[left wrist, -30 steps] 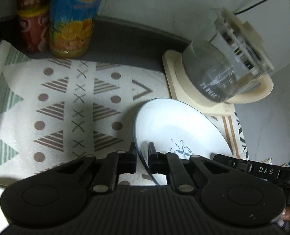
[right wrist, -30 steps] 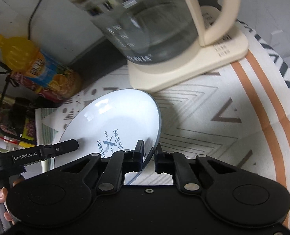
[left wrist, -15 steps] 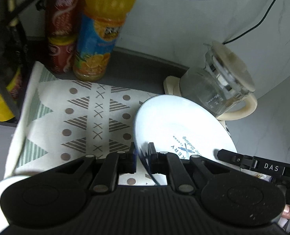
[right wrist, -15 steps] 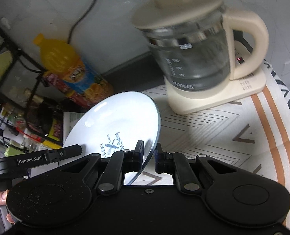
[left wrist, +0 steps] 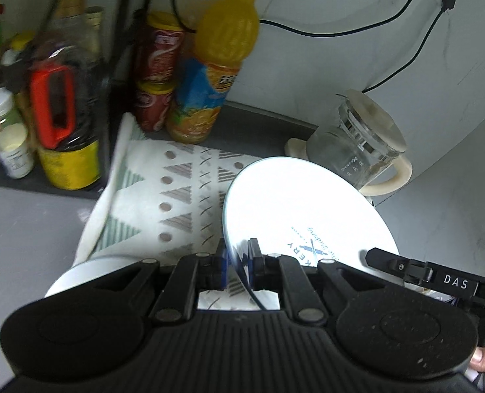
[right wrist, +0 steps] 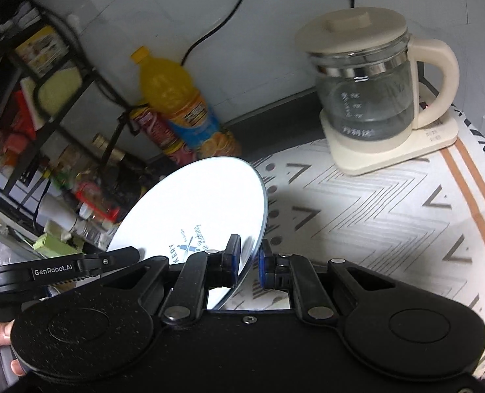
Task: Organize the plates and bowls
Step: 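Carry the 'Bakery' plate and lower it onto the plate stack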
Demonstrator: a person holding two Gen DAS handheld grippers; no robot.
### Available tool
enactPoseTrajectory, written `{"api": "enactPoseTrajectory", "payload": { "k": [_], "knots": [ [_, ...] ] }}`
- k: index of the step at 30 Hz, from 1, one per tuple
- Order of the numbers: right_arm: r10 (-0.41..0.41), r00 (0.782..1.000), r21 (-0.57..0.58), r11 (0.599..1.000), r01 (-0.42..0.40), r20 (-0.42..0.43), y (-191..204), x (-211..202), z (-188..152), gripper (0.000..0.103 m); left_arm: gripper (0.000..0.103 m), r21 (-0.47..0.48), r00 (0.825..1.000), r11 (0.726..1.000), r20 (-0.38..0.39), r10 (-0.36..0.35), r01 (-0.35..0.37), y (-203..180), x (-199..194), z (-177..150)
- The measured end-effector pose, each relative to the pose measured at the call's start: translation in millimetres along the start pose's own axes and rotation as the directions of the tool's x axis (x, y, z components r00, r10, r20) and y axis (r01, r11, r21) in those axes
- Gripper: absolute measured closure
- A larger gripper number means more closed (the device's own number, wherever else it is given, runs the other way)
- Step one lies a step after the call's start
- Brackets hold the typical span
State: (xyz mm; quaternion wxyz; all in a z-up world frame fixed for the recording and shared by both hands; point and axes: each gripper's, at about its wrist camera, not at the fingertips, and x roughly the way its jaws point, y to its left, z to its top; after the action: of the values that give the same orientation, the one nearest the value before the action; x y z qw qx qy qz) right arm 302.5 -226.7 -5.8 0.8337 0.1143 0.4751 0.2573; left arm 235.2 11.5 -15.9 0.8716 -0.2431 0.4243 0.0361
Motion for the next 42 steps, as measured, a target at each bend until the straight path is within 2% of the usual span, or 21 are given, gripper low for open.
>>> {"api": "enactPoseTrajectory", "payload": {
  "k": [12,22,33,42],
  "knots": [
    [-0.018,1.000,-0.042,0.999,0.018,0.001,41.6,-10.8,-63.2,0.092,0.094,-0.030,1.000,0.999,0.002,0.015,-0.015,49.1,-40.1,-48.5],
    [-0.018,1.000,-0.067,0.998,0.018,-0.008,62.8,6.6,-122.7,0.091,0.094,-0.046,0.999,0.998,0.000,0.046,-0.046,87.4,-57.4,-75.9],
    [-0.054,0.998,-0.077,0.996,0.052,-0.024,72.9,31.9,-169.5,0.091,0.093,-0.055,0.997,0.995,-0.022,0.080,-0.081,119.4,-49.8,-99.1],
    [-0.094,0.994,-0.084,0.992,0.089,-0.059,73.6,51.6,-188.0,0.091,0.092,-0.085,0.993,0.991,-0.066,0.098,-0.103,136.5,-28.4,-116.6]
  ]
}}
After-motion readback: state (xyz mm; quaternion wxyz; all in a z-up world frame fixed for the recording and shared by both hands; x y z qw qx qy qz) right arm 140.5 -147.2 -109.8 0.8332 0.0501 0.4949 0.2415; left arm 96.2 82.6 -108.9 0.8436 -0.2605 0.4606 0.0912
